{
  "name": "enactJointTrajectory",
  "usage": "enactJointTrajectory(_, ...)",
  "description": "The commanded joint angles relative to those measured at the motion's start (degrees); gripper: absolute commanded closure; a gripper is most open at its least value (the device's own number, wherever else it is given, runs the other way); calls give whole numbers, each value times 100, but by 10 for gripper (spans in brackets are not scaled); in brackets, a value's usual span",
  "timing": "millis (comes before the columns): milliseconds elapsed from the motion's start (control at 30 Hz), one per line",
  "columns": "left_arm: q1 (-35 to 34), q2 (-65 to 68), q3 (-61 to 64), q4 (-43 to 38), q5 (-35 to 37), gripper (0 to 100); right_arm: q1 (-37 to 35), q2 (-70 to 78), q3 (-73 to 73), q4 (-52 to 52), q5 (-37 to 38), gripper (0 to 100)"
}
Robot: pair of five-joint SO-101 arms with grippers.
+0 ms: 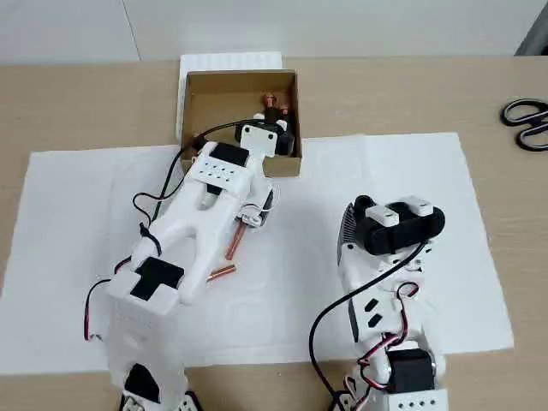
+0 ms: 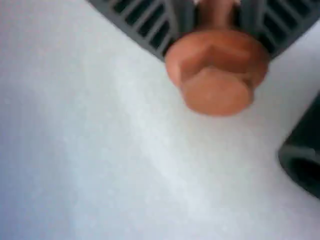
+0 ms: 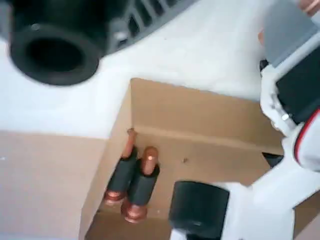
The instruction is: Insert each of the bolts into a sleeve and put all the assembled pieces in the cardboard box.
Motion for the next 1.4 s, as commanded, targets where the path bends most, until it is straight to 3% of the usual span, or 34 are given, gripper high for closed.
enactJointTrajectory(0,-9,-360,-769,642,35,994,48,-84,-35,-119,-9,992)
enactJointTrajectory(167,325,-765,-1640,1846,35,994,13,-84,-35,-119,-9,992)
enactJointTrajectory(300,536,-1073,-2141,2295,35,994,-4,-75,-35,-110,-18,992)
enactJointTrajectory(600,615,-2048,-2202,2295,176,994,-1130,-84,475,-259,0,991)
enactJointTrajectory(900,580,-3015,-1552,2303,800,994,-1174,-75,853,-1763,0,991)
enactJointTrajectory(1367,580,-5055,-242,1415,1090,994,-1174,-75,853,-1807,0,991)
